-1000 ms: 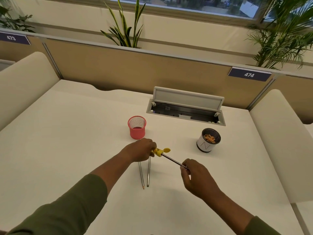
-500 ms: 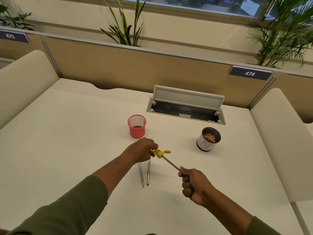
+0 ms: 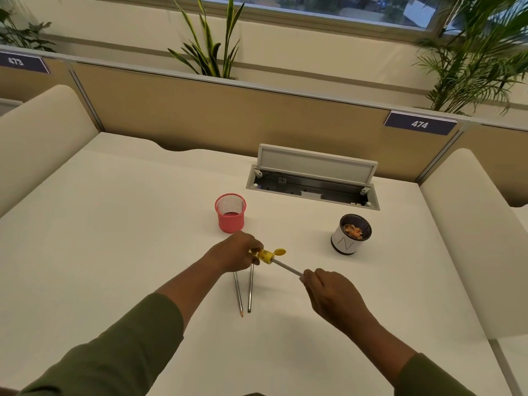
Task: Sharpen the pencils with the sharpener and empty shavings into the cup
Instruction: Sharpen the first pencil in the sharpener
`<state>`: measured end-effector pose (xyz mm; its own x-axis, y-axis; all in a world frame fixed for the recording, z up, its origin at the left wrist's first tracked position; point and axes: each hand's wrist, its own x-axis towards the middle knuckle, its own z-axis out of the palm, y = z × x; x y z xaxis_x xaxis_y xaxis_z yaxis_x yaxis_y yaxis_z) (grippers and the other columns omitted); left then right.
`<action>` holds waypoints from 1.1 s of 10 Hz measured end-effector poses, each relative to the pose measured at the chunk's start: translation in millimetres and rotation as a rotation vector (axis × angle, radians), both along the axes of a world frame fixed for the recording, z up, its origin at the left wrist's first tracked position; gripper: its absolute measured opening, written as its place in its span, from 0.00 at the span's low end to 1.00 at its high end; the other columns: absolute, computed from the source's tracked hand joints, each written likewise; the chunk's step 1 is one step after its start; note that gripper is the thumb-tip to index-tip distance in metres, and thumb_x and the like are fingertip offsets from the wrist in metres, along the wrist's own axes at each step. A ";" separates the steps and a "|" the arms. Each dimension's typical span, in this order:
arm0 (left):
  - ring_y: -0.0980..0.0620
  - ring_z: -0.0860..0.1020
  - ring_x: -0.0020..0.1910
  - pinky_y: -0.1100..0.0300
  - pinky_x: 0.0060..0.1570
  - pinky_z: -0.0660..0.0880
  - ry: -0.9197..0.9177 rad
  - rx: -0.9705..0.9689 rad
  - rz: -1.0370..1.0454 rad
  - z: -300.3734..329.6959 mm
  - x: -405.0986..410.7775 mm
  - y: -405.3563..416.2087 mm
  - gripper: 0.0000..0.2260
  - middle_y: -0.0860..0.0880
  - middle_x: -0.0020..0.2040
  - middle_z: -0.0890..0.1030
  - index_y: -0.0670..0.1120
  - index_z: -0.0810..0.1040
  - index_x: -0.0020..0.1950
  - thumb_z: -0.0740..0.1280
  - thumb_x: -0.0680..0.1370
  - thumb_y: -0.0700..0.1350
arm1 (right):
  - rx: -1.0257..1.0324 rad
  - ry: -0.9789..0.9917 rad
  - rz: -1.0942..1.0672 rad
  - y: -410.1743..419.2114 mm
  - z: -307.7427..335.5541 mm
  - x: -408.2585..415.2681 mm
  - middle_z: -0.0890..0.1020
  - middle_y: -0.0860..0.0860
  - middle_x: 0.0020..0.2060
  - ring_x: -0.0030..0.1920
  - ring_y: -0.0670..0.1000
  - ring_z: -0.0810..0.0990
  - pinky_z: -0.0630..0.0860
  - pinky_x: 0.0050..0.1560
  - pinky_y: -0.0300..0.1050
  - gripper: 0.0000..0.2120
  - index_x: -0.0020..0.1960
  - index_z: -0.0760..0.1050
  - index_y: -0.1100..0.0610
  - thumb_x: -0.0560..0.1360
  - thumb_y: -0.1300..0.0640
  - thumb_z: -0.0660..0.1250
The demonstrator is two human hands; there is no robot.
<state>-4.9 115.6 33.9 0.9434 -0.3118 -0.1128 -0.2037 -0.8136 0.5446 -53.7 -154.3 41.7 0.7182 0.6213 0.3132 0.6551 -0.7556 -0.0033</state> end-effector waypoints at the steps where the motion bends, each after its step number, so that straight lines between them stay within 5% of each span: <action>1: 0.48 0.80 0.41 0.49 0.44 0.79 -0.069 -0.034 0.008 -2.1 -2.1 -3.3 0.09 0.45 0.44 0.82 0.43 0.82 0.50 0.71 0.71 0.35 | 0.112 0.158 -0.059 5.8 1.6 0.5 0.73 0.50 0.27 0.23 0.52 0.68 0.59 0.24 0.41 0.14 0.39 0.75 0.56 0.79 0.52 0.58; 3: 0.48 0.78 0.40 0.52 0.38 0.77 -0.166 -0.021 0.003 -3.3 -4.3 -6.9 0.08 0.46 0.43 0.82 0.44 0.81 0.47 0.70 0.70 0.34 | 1.093 1.591 -0.816 19.2 26.4 11.6 0.60 0.48 0.27 0.23 0.45 0.55 0.54 0.21 0.36 0.14 0.39 0.72 0.60 0.81 0.54 0.61; 4: 0.49 0.78 0.40 0.51 0.40 0.77 -0.136 -0.015 0.011 -6.1 -4.9 -9.2 0.08 0.47 0.43 0.82 0.44 0.82 0.46 0.70 0.70 0.35 | 0.964 1.504 -0.724 15.4 29.3 11.8 0.62 0.49 0.27 0.24 0.47 0.56 0.55 0.24 0.38 0.15 0.41 0.75 0.62 0.80 0.54 0.61; 5: 0.48 0.78 0.40 0.49 0.42 0.78 -0.084 -0.014 0.017 -5.7 -1.6 -7.4 0.08 0.46 0.42 0.82 0.44 0.82 0.47 0.70 0.70 0.35 | 0.575 0.946 -0.472 14.9 23.7 4.2 0.75 0.49 0.31 0.30 0.50 0.70 0.67 0.30 0.43 0.10 0.42 0.77 0.59 0.78 0.54 0.63; 6: 0.49 0.76 0.39 0.49 0.43 0.77 -0.064 0.003 0.002 -2.7 1.1 -4.6 0.07 0.45 0.42 0.82 0.43 0.82 0.47 0.72 0.70 0.37 | 0.198 0.368 -0.159 6.2 9.5 0.9 0.76 0.50 0.35 0.33 0.52 0.74 0.70 0.33 0.45 0.08 0.46 0.75 0.56 0.79 0.53 0.60; 7: 0.48 0.78 0.41 0.49 0.44 0.78 -0.050 -0.001 0.001 -0.3 3.4 -3.6 0.09 0.44 0.43 0.83 0.42 0.83 0.49 0.72 0.70 0.35 | -0.009 0.099 0.027 -2.7 -0.3 6.2 0.72 0.53 0.30 0.27 0.55 0.68 0.63 0.28 0.46 0.12 0.46 0.77 0.59 0.80 0.54 0.59; 8: 0.46 0.79 0.42 0.47 0.45 0.79 -0.061 -0.013 0.000 -2.0 3.0 -3.6 0.10 0.43 0.43 0.82 0.41 0.82 0.48 0.70 0.69 0.33 | 0.022 0.082 0.019 -1.7 -3.1 10.5 0.73 0.53 0.28 0.24 0.55 0.69 0.59 0.25 0.44 0.13 0.42 0.76 0.59 0.79 0.53 0.58; 9: 0.43 0.78 0.43 0.49 0.43 0.78 -0.130 0.003 0.005 -2.4 2.6 -4.6 0.09 0.43 0.43 0.81 0.41 0.81 0.49 0.69 0.70 0.32 | 0.367 0.495 -0.260 19.2 5.0 3.0 0.73 0.52 0.26 0.25 0.52 0.68 0.60 0.27 0.42 0.16 0.37 0.73 0.59 0.80 0.52 0.57; 10: 0.44 0.78 0.41 0.53 0.40 0.76 -0.177 0.012 -0.013 -0.5 3.0 -5.9 0.10 0.43 0.43 0.81 0.41 0.81 0.49 0.69 0.69 0.31 | 1.143 1.487 -0.790 27.0 19.9 7.3 0.62 0.49 0.25 0.22 0.46 0.58 0.56 0.22 0.38 0.16 0.37 0.71 0.60 0.81 0.54 0.60; 11: 0.46 0.79 0.40 0.57 0.38 0.75 -0.164 0.030 -0.035 -0.8 1.0 -8.5 0.10 0.44 0.43 0.82 0.42 0.82 0.48 0.70 0.70 0.32 | 1.134 1.616 -0.787 20.8 22.4 7.8 0.61 0.48 0.26 0.23 0.46 0.56 0.55 0.22 0.38 0.14 0.40 0.73 0.61 0.81 0.54 0.59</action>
